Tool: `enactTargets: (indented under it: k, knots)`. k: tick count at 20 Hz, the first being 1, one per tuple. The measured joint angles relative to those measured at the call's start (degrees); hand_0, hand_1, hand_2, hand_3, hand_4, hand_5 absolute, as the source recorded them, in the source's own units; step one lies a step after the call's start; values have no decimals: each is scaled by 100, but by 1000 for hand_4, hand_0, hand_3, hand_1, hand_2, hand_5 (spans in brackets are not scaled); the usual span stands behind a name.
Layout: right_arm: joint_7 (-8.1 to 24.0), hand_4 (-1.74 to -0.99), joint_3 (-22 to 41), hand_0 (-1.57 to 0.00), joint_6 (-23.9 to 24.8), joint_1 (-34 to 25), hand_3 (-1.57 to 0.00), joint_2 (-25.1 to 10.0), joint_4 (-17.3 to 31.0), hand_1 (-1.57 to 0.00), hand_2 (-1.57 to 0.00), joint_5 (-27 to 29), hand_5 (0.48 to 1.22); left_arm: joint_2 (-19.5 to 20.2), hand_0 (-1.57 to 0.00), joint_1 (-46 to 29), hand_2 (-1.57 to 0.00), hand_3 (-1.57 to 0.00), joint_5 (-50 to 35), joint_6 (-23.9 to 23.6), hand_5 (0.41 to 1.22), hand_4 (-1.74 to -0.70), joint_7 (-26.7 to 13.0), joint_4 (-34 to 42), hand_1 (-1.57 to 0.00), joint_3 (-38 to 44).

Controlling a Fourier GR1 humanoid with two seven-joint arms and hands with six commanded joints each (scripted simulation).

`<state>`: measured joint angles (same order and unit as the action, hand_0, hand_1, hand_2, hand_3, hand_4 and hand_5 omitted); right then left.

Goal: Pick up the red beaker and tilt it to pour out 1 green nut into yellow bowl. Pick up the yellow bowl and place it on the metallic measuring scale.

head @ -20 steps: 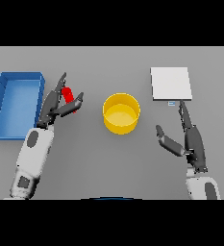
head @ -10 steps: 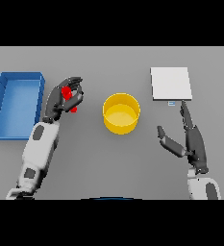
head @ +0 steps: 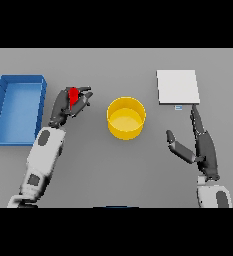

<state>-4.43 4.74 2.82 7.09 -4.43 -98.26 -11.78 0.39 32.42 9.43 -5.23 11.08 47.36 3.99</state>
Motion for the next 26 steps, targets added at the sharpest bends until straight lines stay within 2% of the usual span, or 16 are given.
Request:
enactTargets:
  k: [2, 4, 5, 6, 8, 9, 11, 13, 14, 17, 19, 22, 23, 26]
  knots:
    - [-138, -1258, 59, 1, -10, 69, 1, 17, 7, 1, 1, -57, 646, -39, -1509, -18, -1513, -1491, -192, -67, 1128, -1664, 64, 209, -1511, 59]
    - [-41, -1259, 75, 1, 57, -28, 1, 22, 20, 1, 1, -150, 647, -75, -1531, -47, -1534, -1520, -334, -117, 1118, -1692, 74, 383, -1533, 66]
    - [-174, -1259, 79, 1, 24, 61, 1, 1, 9, 1, 1, -135, 649, -38, -1539, -42, -1542, -1530, -335, -185, 1114, -1701, 81, 495, -1540, 49]
    - [-198, -1263, 130, 1, 49, 56, 1, 14, -86, 1, 1, -202, 652, 13, -1545, -7, -1547, -1538, -284, -236, 1114, -1709, -66, 609, -1546, -22]
    - [-80, -1262, 104, 1, 32, 14, 1, 6, -2, 1, 1, -181, 658, 106, -1555, 57, -1556, -1550, -127, -241, 1114, -1721, -271, 899, -1555, -275]
    - [-118, -1261, 107, 1, 31, 50, 1, -3, 36, 1, 1, -200, 661, 195, -1558, 0, -1559, -1554, 13, -219, 1117, -1725, -336, 1103, -1558, -461]
    - [-167, -1253, 94, 1, 31, 49, 1, -52, -23, 1, 1, -216, 666, 450, -1563, 62, -1563, -1560, 330, -95, 1124, -1731, -799, 1312, -1563, -817]
    - [-175, -1256, 136, 1, 66, 27, 1, -20, -25, 1, 1, -282, 674, 652, -1564, 125, -1565, -1562, 627, 43, 1122, -1733, -1097, 1423, -1565, -1160]
    - [-53, -1256, 108, 1, 76, -8, 1, -48, 7, 1, 1, -295, 676, 700, -1564, 147, -1565, -1562, 722, 84, 1117, -1733, -1220, 1468, -1565, -1290]
    - [-65, -1256, 176, 1, 70, 60, 1, -2, -42, 1, 1, -336, 678, 786, -1564, 211, -1565, -1562, 932, 121, 1112, -1733, -1495, 1561, -1565, -1591]
    - [79, -1255, 148, 1, 39, -11, 1, -34, -37, 1, 1, -304, 681, 854, -1567, 252, -1567, -1565, 1108, 93, 1117, -1736, -1738, 1650, -1567, -1786]
    - [-10, -1254, 118, 1, -5, 66, 1, -58, -100, 1, 1, -225, 687, 1108, -1569, 493, -1569, -1568, 1817, 114, 1133, -1738, -2244, 1621, -1569, -2362]
    - [48, -1255, 141, 1, -5, 30, 1, -4, -40, 1, 1, -222, 689, 1178, -1569, 667, -1569, -1569, 2036, 207, 1132, -1739, -2419, 1596, -1569, -2559]
    - [20, -1267, 171, 1, -1, 48, 1, 27, -144, 1, 1, -219, 698, 1420, -1570, 973, -1570, -1570, 2715, 342, 1161, -1740, -2545, 1386, -1570, -3174]
